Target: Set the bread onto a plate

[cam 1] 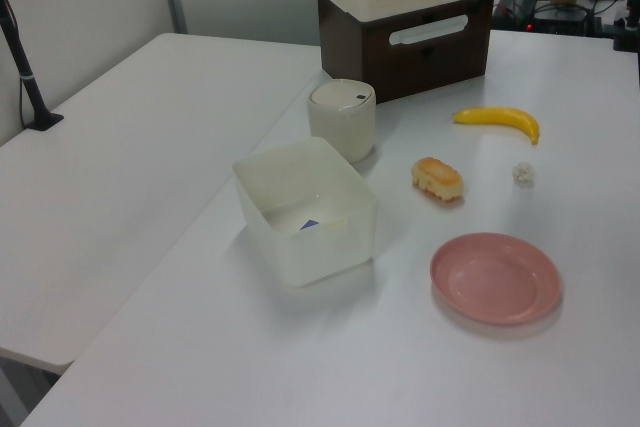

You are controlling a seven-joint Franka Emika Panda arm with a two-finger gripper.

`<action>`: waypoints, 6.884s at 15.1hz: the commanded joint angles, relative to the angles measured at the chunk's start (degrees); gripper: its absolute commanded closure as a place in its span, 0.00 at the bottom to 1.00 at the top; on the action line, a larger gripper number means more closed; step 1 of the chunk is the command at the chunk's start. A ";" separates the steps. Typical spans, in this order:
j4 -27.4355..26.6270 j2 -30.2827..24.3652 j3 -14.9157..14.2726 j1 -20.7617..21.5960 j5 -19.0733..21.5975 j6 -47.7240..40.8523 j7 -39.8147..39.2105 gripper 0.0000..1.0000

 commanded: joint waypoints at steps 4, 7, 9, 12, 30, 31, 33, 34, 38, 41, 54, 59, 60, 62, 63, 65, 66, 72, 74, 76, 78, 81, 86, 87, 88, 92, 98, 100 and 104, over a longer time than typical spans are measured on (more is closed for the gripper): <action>5.25 3.13 -0.68 0.35 -0.09 -3.72 -0.07 0.00; 5.16 2.69 -0.59 0.09 -0.01 -4.07 -0.07 0.00; 5.25 2.52 -0.50 0.09 -0.01 -4.95 -0.07 0.00; 5.16 2.43 -0.41 0.53 -0.70 -5.04 0.45 0.00; 5.07 2.51 -0.15 0.70 -1.76 -7.06 -0.07 0.00; 5.07 2.51 -0.15 0.62 -1.68 -7.06 -0.07 0.00; 5.07 2.51 -0.24 0.61 -1.68 -7.06 0.10 0.00; 5.07 2.51 -0.15 0.70 -1.68 -7.06 0.45 0.00; 5.07 2.51 -0.15 0.70 -1.24 -6.54 0.72 0.00; 5.16 2.51 -0.15 0.70 -1.32 -6.27 0.63 0.00; -1.60 4.62 0.38 4.12 -1.15 3.55 1.42 0.00; -3.37 9.27 0.38 6.59 -1.32 7.70 1.95 0.00; -3.28 10.24 0.38 7.03 -1.50 7.70 2.04 0.00; -3.37 11.47 0.38 7.47 -1.67 7.79 1.95 0.00; -3.63 12.18 0.38 7.47 -1.76 7.79 1.95 0.00; -3.72 13.93 0.38 7.47 -1.76 8.48 1.95 0.00; -4.24 14.29 0.38 7.47 -1.76 9.45 1.95 0.00; -12.05 14.38 0.38 8.08 -3.70 18.76 2.04 0.00; -14.69 14.55 0.38 8.87 -4.92 21.66 2.13 0.00; -15.23 15.60 0.38 8.79 -5.28 22.29 2.91 0.00; -15.14 17.27 0.38 8.44 -6.68 22.55 3.27 0.00; -15.14 18.77 0.38 8.26 -8.61 22.55 3.44 0.00; -15.14 20.00 0.38 7.38 -9.58 22.47 3.44 0.00; -15.14 20.53 0.38 7.30 -9.67 22.55 3.44 0.00; -15.06 21.31 0.38 7.29 -9.67 22.64 3.44 0.00; -14.97 23.51 0.38 7.56 -10.82 22.73 3.53 0.00; -14.88 24.75 0.38 8.09 -10.82 23.52 3.97 0.28; -14.71 25.45 0.38 8.09 -10.82 23.61 3.97 0.69; -14.53 25.63 0.38 8.00 -10.64 24.40 4.06 1.00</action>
